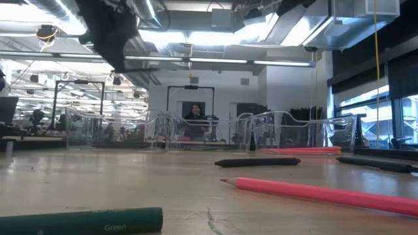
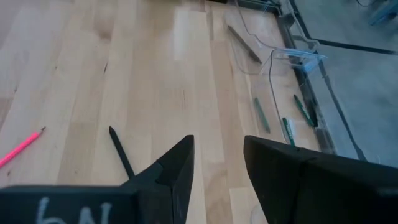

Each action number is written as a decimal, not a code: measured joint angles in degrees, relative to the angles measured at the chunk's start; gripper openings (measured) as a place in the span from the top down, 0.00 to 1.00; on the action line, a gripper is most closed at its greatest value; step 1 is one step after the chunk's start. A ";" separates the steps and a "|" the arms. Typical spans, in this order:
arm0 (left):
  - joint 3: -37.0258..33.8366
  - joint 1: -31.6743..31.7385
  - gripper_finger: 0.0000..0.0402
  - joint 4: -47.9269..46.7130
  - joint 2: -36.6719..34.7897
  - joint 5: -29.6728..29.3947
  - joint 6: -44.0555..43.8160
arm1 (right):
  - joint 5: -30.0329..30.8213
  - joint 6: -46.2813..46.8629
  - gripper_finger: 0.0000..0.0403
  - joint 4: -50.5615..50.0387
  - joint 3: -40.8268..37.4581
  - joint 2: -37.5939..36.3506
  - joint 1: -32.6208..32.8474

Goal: Sort crayons/erasers/pens/pencils in bins
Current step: Put the black pen into the left transparent bin

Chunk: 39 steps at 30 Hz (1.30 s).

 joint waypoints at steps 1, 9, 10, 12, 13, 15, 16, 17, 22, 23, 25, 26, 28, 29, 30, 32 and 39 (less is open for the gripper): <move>0.00 2.31 0.96 0.04 0.44 0.91 0.39 | 0.00 0.00 0.65 0.03 0.00 0.00 0.00; 0.00 15.30 0.96 0.20 7.18 11.46 5.88 | 2.05 -0.07 0.65 0.53 0.00 0.00 0.00; 0.00 16.17 0.96 0.56 8.11 11.48 6.42 | 3.28 0.12 0.65 0.58 0.00 0.00 0.00; 0.00 17.80 0.96 1.35 10.05 11.54 7.07 | 5.70 0.41 0.65 0.78 0.00 0.00 0.00; 0.00 18.59 0.96 1.52 11.01 11.86 7.08 | 6.86 0.45 0.65 1.03 0.00 0.00 0.00; 0.00 20.03 0.96 1.53 13.18 12.83 7.08 | 8.68 0.35 0.65 1.50 0.00 0.00 -0.02; 0.00 20.63 0.96 1.51 14.36 13.64 7.28 | 9.28 0.24 0.65 1.99 0.00 0.00 -0.02; 0.00 21.13 0.96 1.51 15.43 14.41 7.73 | 9.53 0.20 0.65 2.45 0.00 0.00 -0.02; 0.00 22.40 0.96 1.68 20.72 15.92 10.35 | 9.86 0.04 0.65 3.41 0.00 0.00 0.00; 0.00 22.60 0.96 1.90 21.57 15.94 10.89 | 9.86 0.02 0.65 3.38 0.00 0.00 0.00; 0.00 22.76 0.96 2.17 23.03 15.96 11.81 | 9.86 0.02 0.65 3.38 0.00 0.00 0.00; 0.00 22.76 0.96 2.22 23.62 15.94 11.96 | 9.88 0.02 0.65 3.37 0.00 0.00 0.00; 0.00 22.76 0.96 2.39 24.63 15.95 11.98 | 9.88 0.02 0.65 3.35 0.00 0.00 0.00; 0.00 22.74 0.95 2.42 25.06 15.99 12.00 | 9.88 0.01 0.65 3.34 0.00 0.00 0.00; 0.00 22.74 0.95 2.40 25.38 15.99 12.04 | 9.88 0.00 0.65 3.34 0.00 0.00 0.00; 0.00 22.74 0.92 2.40 25.85 15.96 12.06 | 9.88 0.00 0.65 3.32 0.00 0.00 0.00; 0.00 22.74 0.80 2.42 26.28 15.87 11.20 | 7.58 0.11 0.65 2.99 0.00 0.00 -0.01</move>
